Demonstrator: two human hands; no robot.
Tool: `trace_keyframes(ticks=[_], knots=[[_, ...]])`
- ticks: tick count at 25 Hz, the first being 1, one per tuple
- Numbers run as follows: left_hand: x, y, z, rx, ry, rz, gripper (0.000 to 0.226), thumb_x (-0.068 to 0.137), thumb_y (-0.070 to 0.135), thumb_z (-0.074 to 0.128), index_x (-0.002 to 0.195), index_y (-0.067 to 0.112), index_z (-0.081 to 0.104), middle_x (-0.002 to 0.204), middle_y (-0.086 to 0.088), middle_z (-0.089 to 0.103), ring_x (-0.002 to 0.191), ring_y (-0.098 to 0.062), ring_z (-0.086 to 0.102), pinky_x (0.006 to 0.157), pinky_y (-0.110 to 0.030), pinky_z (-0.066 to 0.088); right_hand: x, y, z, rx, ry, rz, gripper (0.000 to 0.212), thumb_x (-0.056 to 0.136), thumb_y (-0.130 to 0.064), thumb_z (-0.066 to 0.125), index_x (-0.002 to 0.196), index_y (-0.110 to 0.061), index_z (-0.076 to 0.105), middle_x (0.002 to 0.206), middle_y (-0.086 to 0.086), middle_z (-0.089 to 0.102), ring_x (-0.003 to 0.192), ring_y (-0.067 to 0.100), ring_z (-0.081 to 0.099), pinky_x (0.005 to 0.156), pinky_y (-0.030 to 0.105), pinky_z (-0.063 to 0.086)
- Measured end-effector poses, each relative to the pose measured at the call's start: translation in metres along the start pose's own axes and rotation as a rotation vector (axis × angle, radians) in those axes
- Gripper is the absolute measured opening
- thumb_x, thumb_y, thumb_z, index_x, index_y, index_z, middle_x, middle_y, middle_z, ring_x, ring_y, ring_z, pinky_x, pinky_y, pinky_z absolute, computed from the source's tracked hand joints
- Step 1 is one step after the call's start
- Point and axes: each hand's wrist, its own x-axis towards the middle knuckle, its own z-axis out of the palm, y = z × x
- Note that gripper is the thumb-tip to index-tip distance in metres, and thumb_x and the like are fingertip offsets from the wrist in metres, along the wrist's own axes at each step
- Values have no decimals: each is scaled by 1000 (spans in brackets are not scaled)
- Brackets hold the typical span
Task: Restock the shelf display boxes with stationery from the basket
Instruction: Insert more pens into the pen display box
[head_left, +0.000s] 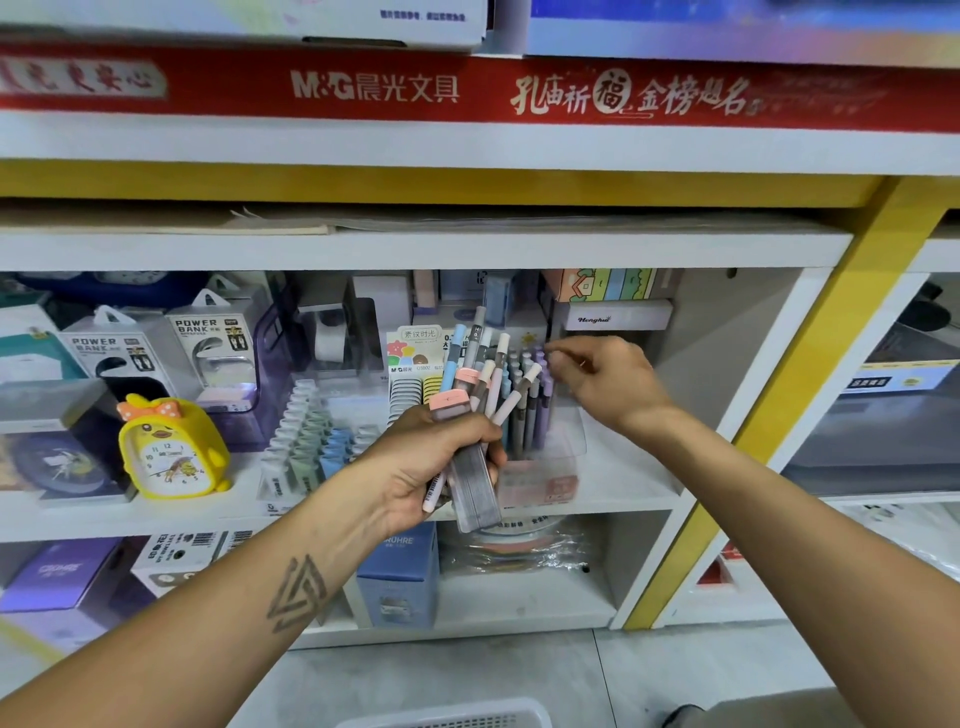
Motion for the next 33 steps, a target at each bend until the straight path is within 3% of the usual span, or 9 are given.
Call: trace_keyframes(ticks=[4, 8, 10, 12, 14, 16, 20, 30, 33], knots=[[1, 0, 0, 1, 2, 13, 9, 80, -2, 71, 82, 5, 75, 71, -22, 66, 58, -28, 63, 57, -32, 55, -7, -20, -1, 508, -142, 137, 27, 97, -34, 64, 85, -11, 71, 72, 9, 72, 52, 14, 57, 47, 29, 44], [2, 0, 0, 2, 7, 9, 6, 79, 1, 74, 82, 6, 77, 72, -22, 67, 62, -29, 64, 60, -33, 55, -9, -23, -7, 817, -199, 193, 8, 91, -2, 68, 96, 3, 69, 84, 20, 74, 63, 22, 70, 57, 25, 56], [1, 1, 0, -1, 16, -6, 4, 79, 2, 74, 82, 4, 76, 73, -23, 68, 61, -29, 64, 59, -33, 56, -5, -19, -12, 905, -47, 257, 7, 93, 3, 63, 98, 5, 68, 82, 20, 74, 64, 21, 70, 59, 22, 57], [0, 1, -1, -13, 19, -8, 6, 80, 1, 73, 86, 1, 72, 73, -24, 67, 59, -29, 64, 56, -31, 55, 1, -11, -18, 781, 216, 272, 11, 96, 2, 59, 102, 5, 68, 79, 16, 72, 59, 14, 66, 58, 21, 55], [0, 0, -1, -18, 27, -6, 12, 81, -1, 70, 93, 0, 68, 72, -23, 66, 60, -29, 63, 55, -30, 54, 4, -2, -21, 426, 350, 172, 14, 98, -5, 59, 107, -1, 68, 85, 14, 72, 68, 17, 67, 68, 29, 57], [1, 0, 0, -16, 29, -2, 12, 82, -2, 69, 94, 0, 67, 71, -23, 66, 60, -29, 63, 55, -30, 54, 0, 1, -17, 124, 293, 36, 12, 98, -11, 60, 106, -9, 68, 85, 10, 72, 78, 23, 69, 78, 35, 58], [1, 1, 2, -4, 21, -5, 7, 82, -3, 68, 87, 2, 66, 73, -25, 65, 55, -29, 61, 54, -29, 53, -5, 4, -6, -74, 130, -91, 8, 99, -17, 59, 103, -17, 66, 86, 8, 71, 82, 26, 68, 77, 40, 58], [-1, 0, 2, 16, 8, -22, 8, 82, -2, 69, 89, 2, 68, 73, -23, 68, 58, -27, 63, 57, -30, 55, -4, 11, -6, -97, 45, -113, 15, 98, -14, 58, 98, -26, 50, 87, 6, 68, 79, 26, 68, 73, 48, 60], [-3, 2, 4, 29, -20, -37, 7, 82, -1, 68, 88, 2, 67, 74, -23, 67, 56, -26, 62, 54, -29, 54, -6, 15, -1, -156, 10, -123, 3, 99, -15, 59, 97, -14, 60, 88, 9, 69, 81, 27, 68, 75, 46, 58]])
